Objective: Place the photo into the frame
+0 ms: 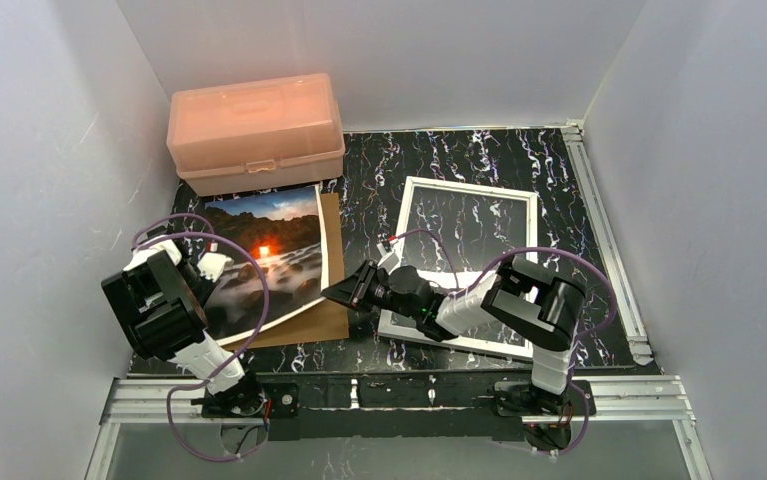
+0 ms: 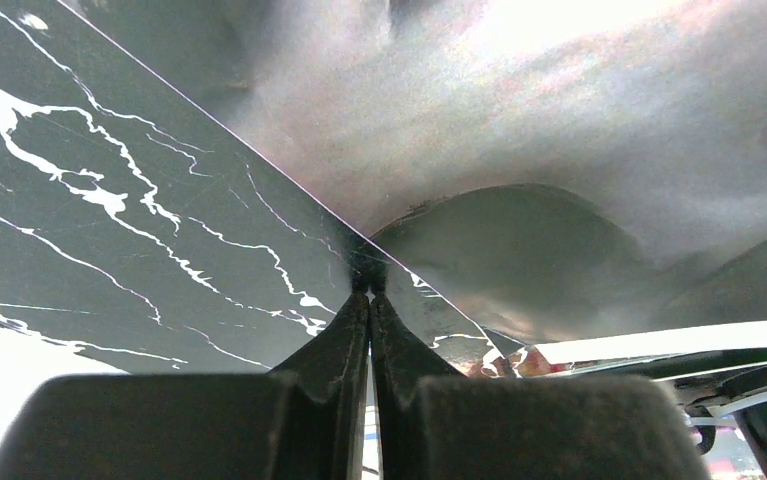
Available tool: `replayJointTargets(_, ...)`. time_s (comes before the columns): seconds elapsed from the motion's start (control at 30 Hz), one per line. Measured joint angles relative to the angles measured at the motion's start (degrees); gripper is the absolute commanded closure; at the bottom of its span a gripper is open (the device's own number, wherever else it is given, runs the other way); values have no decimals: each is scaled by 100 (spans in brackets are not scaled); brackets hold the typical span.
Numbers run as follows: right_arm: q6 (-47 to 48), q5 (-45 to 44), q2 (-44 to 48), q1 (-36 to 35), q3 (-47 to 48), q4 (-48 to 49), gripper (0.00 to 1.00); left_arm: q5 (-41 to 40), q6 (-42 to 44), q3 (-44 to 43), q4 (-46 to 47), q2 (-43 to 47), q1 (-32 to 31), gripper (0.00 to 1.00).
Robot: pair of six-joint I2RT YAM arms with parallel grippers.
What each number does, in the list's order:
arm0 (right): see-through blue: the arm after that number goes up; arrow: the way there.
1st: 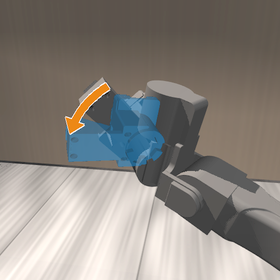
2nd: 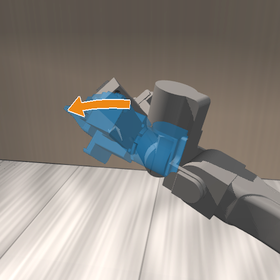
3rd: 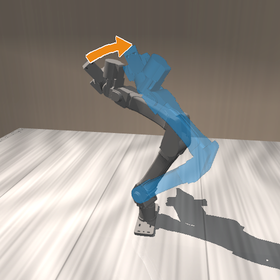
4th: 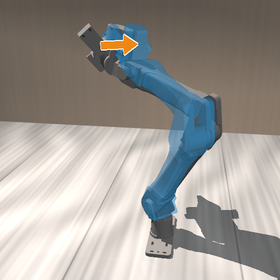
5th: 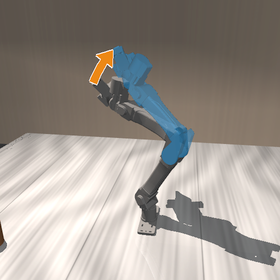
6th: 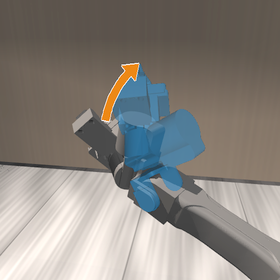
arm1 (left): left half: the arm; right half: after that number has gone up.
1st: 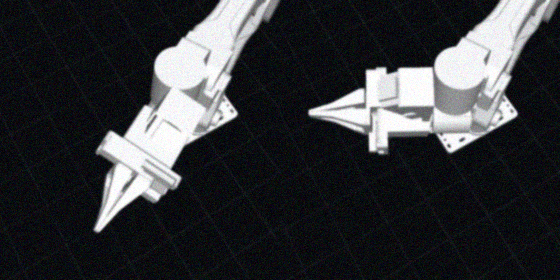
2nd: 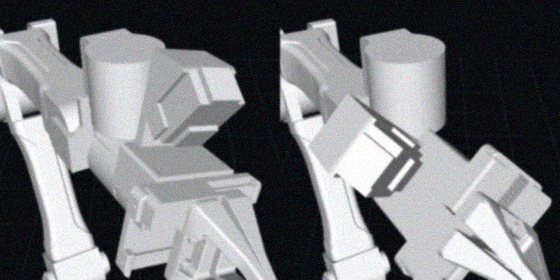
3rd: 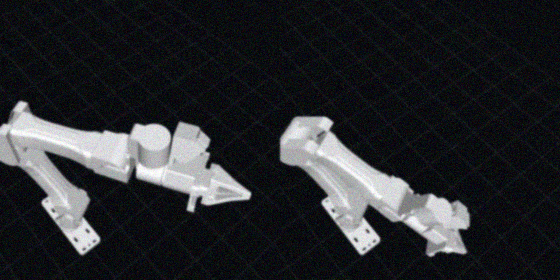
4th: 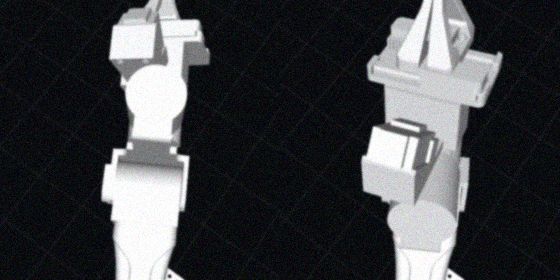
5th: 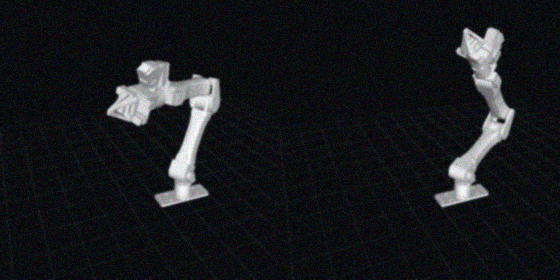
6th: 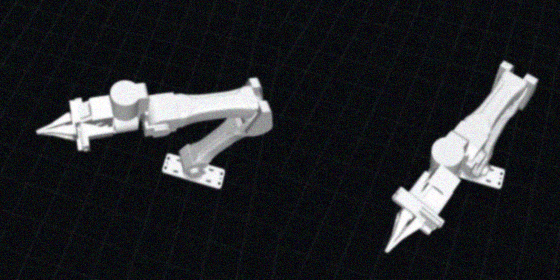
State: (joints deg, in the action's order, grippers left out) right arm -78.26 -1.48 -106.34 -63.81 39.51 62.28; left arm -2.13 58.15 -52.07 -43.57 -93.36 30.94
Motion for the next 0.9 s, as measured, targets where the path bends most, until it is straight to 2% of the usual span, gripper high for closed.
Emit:
replayJointTargets(0.1, 4, 20, 39, 0, -2, -55, 76, 37, -4, -7, -2, 0, 2, 99)
replayJointTargets(0.43, 20, 66, 39, 0, -2, -264, 99, 79, -2, -17, -11, 2, 2, 99)
replayJointTargets(0.53, 55, 63, 72, 0, -2, -358, 99, 122, 0, -20, -13, 13, 2, 98)
replayJointTargets(0.63, 249, 61, 343, 9, 9, -892, 99, 343, -9, -111, -111, 13, 9, 87)
replayJointTargets(0.73, 664, 35, 859, 11, 212, -1849, 99, 844, -66, -525, -509, -66, 81, 80)
replayJointTargets(0.9, 1539, -208, 1847, 9, 1187, -3716, 99, 1545, -114, -1593, -1213, 17, 245, 76)
